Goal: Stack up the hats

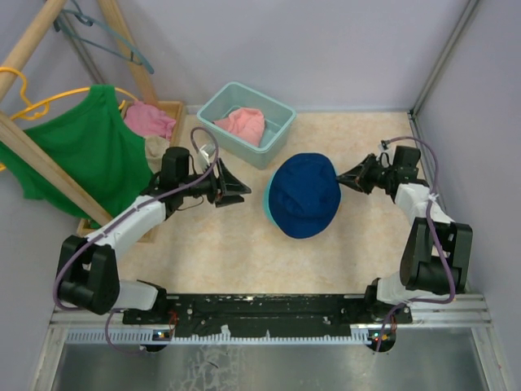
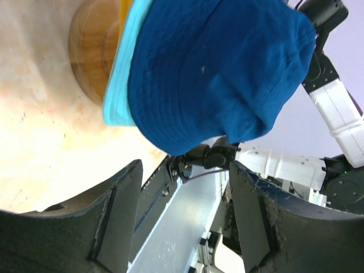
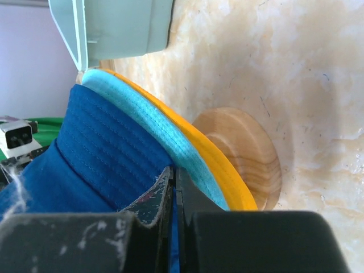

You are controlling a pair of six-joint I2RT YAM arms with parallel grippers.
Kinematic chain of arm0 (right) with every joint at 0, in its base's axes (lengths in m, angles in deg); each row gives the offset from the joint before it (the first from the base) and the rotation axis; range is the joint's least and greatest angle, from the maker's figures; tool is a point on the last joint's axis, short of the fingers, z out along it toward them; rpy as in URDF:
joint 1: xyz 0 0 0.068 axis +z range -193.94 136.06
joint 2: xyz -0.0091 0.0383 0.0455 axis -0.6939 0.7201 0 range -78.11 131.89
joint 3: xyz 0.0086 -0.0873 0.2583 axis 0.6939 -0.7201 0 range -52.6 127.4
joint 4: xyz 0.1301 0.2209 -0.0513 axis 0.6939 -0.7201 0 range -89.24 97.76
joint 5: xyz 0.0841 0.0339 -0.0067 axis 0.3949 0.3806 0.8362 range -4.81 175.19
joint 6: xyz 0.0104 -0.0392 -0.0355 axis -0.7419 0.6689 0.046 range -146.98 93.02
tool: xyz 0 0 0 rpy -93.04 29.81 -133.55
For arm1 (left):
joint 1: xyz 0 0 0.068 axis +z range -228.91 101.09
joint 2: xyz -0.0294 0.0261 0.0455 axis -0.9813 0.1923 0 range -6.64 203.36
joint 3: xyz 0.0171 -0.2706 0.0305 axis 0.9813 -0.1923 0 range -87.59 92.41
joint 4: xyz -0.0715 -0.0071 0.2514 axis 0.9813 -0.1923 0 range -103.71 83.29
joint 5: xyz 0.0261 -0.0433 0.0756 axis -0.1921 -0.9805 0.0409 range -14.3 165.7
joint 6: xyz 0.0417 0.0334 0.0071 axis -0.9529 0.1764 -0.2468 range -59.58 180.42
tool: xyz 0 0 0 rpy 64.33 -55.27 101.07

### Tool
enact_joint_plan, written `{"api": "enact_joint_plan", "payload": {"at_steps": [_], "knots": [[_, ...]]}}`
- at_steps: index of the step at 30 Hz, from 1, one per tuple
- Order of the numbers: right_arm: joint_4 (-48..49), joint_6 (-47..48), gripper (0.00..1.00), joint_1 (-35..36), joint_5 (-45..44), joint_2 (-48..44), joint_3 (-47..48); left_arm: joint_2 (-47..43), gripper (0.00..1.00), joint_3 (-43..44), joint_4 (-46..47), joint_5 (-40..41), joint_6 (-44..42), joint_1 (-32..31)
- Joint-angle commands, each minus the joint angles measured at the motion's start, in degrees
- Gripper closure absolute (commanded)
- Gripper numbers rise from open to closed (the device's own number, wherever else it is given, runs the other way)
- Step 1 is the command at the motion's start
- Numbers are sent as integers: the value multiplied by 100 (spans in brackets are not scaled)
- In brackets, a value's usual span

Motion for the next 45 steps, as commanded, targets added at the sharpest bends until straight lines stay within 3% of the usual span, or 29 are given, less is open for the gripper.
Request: {"api": "enact_joint_plan", "payload": {"at_steps": [1, 12, 20, 31, 45], "knots": [[-158, 78, 100, -19, -58, -12, -81, -338, 32, -376, 598, 64, 406, -143], [-589, 237, 100, 20, -599, -162, -563, -467, 31, -608, 877, 292, 636, -413], [-764, 185, 100, 18, -613, -308, -312, -486, 29, -819, 1509, 716, 1132, -852], [-900, 139, 100, 20, -666, -337, -83, -1049, 26, -1565, 1953, 2226, 2081, -1967], [-1016, 133, 100, 19, -683, -365, -56, -490, 24, -1183, 2335, 3375, 2073, -2864]]}}
